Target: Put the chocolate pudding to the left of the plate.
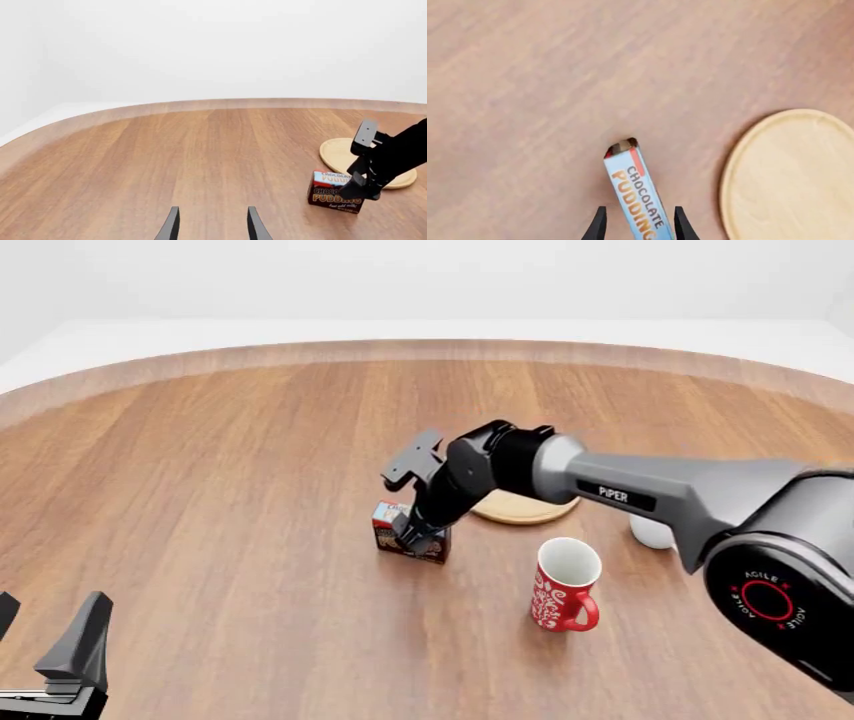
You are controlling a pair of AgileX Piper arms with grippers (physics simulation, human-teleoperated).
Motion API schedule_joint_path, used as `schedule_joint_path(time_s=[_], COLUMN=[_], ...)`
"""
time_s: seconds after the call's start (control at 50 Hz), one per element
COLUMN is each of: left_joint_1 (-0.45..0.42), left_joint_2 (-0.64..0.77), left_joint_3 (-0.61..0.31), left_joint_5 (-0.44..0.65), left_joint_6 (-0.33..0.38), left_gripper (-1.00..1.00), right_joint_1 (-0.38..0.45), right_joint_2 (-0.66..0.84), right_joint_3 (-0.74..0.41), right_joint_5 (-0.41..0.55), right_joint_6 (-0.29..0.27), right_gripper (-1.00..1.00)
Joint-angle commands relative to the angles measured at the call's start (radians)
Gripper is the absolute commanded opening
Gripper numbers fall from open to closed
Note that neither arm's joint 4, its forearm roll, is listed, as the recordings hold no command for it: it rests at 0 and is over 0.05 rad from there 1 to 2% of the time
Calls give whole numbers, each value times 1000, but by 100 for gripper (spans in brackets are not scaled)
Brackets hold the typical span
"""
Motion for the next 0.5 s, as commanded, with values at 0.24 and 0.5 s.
schedule_joint_path(time_s=[0.24,0.5], left_joint_1=[0,0], left_joint_2=[0,0], left_joint_3=[0,0], left_joint_5=[0,0], left_joint_6=[0,0], left_gripper=[100,100], right_joint_1=[12,14], right_joint_2=[13,10], right_joint_3=[0,8], right_joint_5=[7,1], right_joint_6=[9,13], right_gripper=[100,-100])
